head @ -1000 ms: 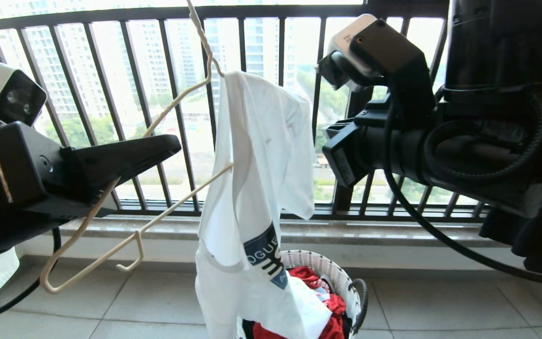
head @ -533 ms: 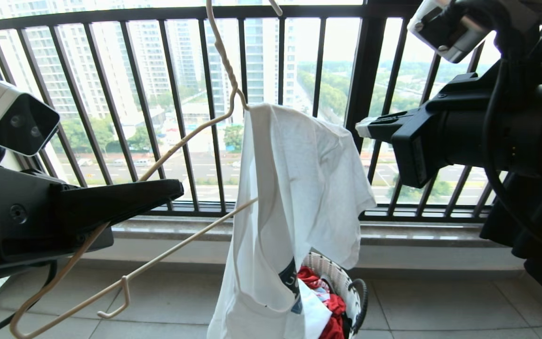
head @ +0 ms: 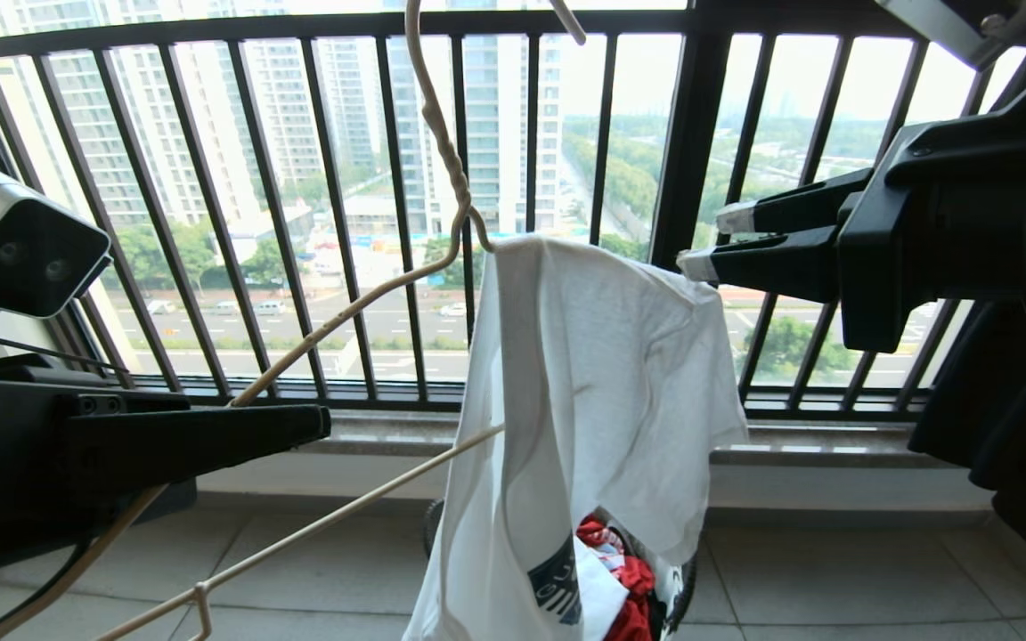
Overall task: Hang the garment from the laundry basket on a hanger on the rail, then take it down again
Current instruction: Hang the clothes on the clothes rack
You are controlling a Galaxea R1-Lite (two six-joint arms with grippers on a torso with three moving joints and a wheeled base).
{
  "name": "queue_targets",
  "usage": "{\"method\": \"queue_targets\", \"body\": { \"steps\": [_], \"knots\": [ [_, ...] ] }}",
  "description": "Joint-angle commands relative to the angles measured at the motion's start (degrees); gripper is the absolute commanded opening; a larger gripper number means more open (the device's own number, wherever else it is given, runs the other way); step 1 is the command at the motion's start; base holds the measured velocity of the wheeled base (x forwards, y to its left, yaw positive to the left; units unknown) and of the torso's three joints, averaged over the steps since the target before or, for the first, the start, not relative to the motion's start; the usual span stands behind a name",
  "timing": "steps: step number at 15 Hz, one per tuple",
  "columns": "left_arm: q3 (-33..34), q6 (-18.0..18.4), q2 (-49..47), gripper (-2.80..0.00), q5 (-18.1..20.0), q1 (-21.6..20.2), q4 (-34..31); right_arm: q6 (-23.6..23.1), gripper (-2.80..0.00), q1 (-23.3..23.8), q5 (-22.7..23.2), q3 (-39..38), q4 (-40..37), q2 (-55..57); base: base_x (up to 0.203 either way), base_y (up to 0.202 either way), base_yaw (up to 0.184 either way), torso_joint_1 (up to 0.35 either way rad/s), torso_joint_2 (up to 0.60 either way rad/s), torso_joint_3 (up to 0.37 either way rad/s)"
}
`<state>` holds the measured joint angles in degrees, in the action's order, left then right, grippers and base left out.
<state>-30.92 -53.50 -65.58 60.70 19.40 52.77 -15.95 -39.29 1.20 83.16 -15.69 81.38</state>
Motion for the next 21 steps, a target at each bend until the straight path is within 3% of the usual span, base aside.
{"method": "queue_targets", "body": {
  "steps": [1, 2, 5, 9, 12, 21],
  "knots": [
    [0.15, -0.29, 0.07, -2.8, 3.19, -0.74, 0.23, -0.16, 0.0, 0.32, 3.97, 4.9, -3.94, 2.69, 0.0, 0.0, 0.0, 0.0, 0.0, 0.0],
    [0.21, -0.29, 0.02, -2.8, 4.46, -1.59, 0.22, -0.45, 0.0, 0.5, 7.78, 6.11, -7.37, 2.78, 0.0, 0.0, 0.0, 0.0, 0.0, 0.0],
    [0.15, -0.36, 0.06, -2.8, 9.95, -3.41, 0.14, -8.39, 0.0, 4.02, 16.38, 7.5, -14.71, 2.65, 0.0, 0.0, 0.0, 0.0, 0.0, 0.0],
    [0.15, -0.38, -0.16, -2.8, 11.21, -3.84, -0.09, -14.67, 0.0, 5.84, 24.9, 9.6, -21.77, 2.03, 0.0, 0.0, 0.0, 0.0, 0.0, 0.0],
    [0.07, -0.47, -0.16, -2.8, 14.79, -3.84, -0.13, -19.15, 0.0, 5.89, 26.31, 10.1, -22.93, 3.55, 0.0, 0.0, 0.0, 0.0, 0.0, 0.0],
    [-0.16, -0.34, 0.07, -2.8, 14.62, -4.14, 0.22, -19.3, 0.0, 5.54, 35.18, 11.76, -22.63, 9.99, 0.0, 0.0, 0.0, 0.0, 0.0, 0.0]
  ]
}}
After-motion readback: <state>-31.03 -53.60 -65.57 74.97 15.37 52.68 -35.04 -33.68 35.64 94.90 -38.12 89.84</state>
